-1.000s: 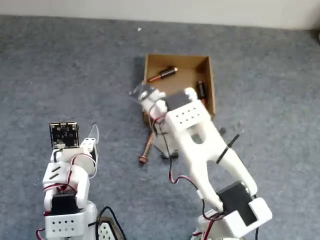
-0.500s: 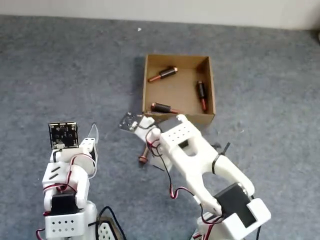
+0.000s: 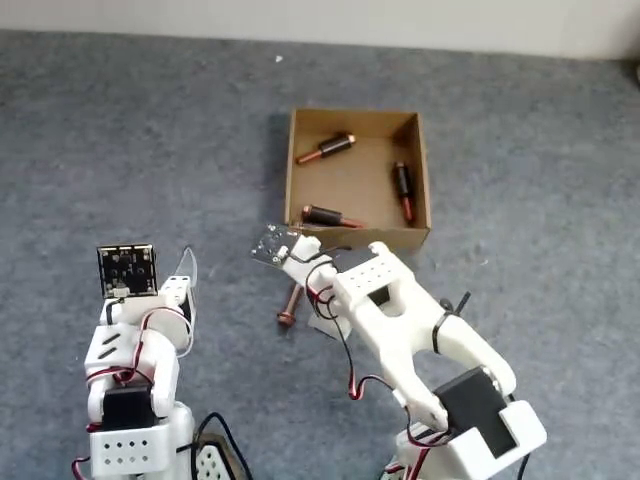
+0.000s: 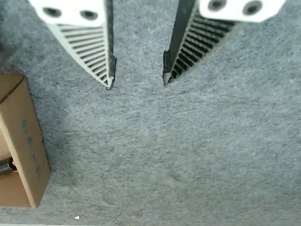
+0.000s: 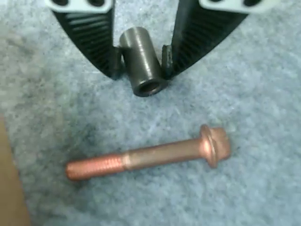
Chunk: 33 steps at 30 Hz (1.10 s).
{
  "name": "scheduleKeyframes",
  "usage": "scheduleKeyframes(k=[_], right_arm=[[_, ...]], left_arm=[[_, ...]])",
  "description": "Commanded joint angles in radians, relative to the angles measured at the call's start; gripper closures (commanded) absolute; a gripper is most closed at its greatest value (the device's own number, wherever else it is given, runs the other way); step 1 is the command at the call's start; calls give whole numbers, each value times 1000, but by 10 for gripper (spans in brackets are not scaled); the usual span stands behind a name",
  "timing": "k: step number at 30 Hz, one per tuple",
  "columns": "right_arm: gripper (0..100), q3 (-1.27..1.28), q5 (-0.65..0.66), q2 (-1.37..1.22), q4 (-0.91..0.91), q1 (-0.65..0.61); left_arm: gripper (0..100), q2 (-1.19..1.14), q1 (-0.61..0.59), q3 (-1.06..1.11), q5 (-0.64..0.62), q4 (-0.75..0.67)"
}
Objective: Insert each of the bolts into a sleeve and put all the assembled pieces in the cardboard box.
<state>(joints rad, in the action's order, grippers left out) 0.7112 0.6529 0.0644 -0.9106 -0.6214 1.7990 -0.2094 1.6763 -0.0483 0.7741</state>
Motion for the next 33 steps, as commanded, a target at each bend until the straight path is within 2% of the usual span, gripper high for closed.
scheduleKeyframes(k=[1,3,7,12,18,24,28,33], right_arm=[[950,16,9,28,13,10],[997,19,5,28,12,10],[993,12,0,39,-48,10],[993,-74,-138,91,-222,8],[993,-108,-272,355,-348,10],[993,-7,-440,656,-352,10],[993,91,-624,766,-328,15],[993,193,-766,785,-229,139]], left_arm=[[811,8,-5,19,11,-18],[811,8,-5,19,11,-18],[811,8,-5,19,11,-18],[811,8,-5,19,11,-18],[811,8,-4,19,9,-18],[811,7,5,19,5,-18],[811,1,93,19,5,5],[807,7,128,2,12,46]])
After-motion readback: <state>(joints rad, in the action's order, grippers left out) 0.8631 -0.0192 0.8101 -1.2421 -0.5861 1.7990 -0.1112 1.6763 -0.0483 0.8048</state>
